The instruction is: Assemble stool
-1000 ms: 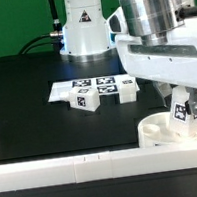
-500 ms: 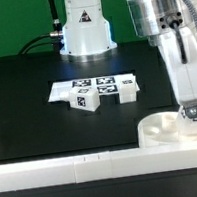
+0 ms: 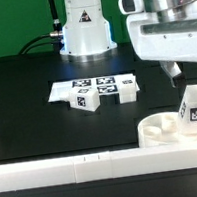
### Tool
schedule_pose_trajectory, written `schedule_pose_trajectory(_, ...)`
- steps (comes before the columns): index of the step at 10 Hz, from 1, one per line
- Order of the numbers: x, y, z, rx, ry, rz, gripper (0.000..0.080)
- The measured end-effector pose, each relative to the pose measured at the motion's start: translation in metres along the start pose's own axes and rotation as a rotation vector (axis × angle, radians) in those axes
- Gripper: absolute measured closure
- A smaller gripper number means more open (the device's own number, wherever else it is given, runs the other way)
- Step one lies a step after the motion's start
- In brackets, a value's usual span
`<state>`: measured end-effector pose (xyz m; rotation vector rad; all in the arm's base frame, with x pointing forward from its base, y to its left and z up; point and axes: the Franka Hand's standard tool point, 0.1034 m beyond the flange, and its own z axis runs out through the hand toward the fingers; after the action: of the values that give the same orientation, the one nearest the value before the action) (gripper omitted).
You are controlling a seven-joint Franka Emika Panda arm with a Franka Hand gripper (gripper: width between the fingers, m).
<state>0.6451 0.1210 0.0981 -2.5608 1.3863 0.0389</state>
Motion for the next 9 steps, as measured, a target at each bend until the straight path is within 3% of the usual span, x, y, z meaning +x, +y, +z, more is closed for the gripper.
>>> schedule_pose_trajectory(1,0.0007,0.0008,0.0006,-0.002,0.001,-0.072,0.0151)
schedule_pose_trajectory(4,-0.0046,-0.0033,-0.0005,-0.013,0.021,-0.605,0.0151)
schedule_pose_trajectory(5,-0.0042,-0.0023,-0.0015,-0.03,0.021,-0.782,0.0151)
schedule_pose_trajectory(6,-0.0044,-0.0007,-0.0007,-0.043,0.016,-0.879,0.0151)
schedule_pose_trajectory(9,-0.0021,0.0008,0.0003,-0.049,0.014,-1.037,0.0151)
